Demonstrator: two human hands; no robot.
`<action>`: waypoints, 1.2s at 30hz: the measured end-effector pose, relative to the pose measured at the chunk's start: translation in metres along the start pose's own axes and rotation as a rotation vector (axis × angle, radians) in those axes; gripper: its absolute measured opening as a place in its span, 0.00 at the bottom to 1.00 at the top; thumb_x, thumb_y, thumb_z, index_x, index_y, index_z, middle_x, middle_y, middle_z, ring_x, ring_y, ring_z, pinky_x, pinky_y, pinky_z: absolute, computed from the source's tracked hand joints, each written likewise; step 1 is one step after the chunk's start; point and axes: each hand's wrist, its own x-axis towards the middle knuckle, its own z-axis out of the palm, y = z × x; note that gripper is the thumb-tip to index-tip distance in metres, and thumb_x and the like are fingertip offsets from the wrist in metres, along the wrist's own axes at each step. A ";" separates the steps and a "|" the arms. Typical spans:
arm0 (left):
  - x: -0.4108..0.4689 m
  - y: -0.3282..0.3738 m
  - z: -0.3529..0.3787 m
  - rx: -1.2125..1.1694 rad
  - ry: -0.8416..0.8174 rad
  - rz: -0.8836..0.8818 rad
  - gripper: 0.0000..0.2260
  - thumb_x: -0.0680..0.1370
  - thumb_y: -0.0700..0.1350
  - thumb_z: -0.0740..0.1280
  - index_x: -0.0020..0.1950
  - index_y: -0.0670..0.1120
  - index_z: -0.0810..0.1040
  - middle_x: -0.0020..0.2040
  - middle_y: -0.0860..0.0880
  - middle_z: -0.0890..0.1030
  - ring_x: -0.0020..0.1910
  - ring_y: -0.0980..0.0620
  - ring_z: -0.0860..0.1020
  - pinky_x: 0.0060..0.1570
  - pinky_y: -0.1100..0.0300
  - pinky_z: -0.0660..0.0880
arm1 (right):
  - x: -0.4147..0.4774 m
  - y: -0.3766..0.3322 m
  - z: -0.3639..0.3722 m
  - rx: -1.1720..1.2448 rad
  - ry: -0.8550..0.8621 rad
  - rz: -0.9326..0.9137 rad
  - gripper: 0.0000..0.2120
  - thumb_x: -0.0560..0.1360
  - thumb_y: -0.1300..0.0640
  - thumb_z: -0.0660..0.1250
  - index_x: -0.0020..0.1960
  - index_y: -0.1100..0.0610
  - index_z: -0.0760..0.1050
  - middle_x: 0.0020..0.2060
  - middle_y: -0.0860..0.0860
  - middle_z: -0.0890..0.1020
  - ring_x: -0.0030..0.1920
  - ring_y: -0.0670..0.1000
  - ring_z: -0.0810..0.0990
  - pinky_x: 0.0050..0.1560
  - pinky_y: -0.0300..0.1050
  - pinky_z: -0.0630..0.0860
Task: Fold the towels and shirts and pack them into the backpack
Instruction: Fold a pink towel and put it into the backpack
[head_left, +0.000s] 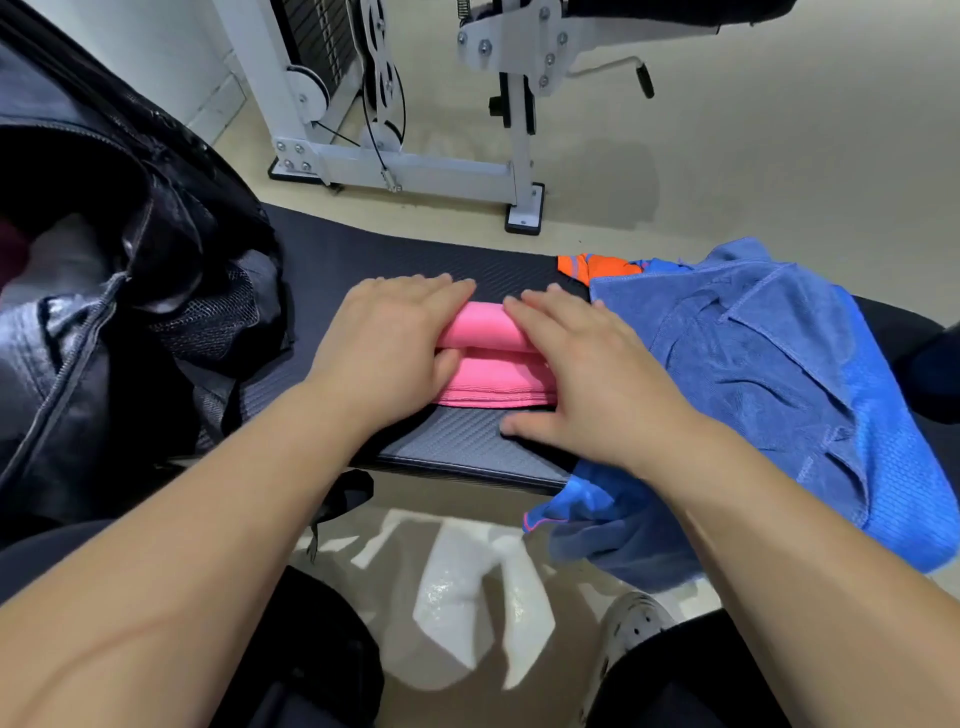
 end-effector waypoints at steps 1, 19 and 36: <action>-0.005 -0.001 -0.002 -0.039 -0.030 0.042 0.30 0.74 0.58 0.63 0.75 0.50 0.71 0.73 0.46 0.74 0.71 0.44 0.73 0.69 0.41 0.68 | -0.006 0.000 0.002 0.005 -0.025 -0.023 0.52 0.65 0.34 0.76 0.81 0.50 0.56 0.79 0.51 0.61 0.80 0.54 0.55 0.79 0.59 0.54; -0.058 0.020 0.023 0.057 -0.182 0.132 0.40 0.78 0.65 0.52 0.81 0.40 0.54 0.82 0.41 0.53 0.81 0.43 0.53 0.78 0.41 0.52 | 0.001 -0.004 0.015 0.105 0.320 0.068 0.10 0.80 0.50 0.62 0.54 0.54 0.78 0.49 0.51 0.79 0.51 0.57 0.76 0.50 0.55 0.74; -0.025 0.005 0.002 -0.423 -0.093 0.102 0.38 0.77 0.65 0.59 0.81 0.46 0.58 0.77 0.47 0.69 0.73 0.47 0.69 0.72 0.51 0.65 | 0.002 -0.008 0.043 0.044 0.110 -0.083 0.32 0.81 0.42 0.53 0.80 0.56 0.57 0.65 0.55 0.73 0.69 0.59 0.67 0.67 0.58 0.64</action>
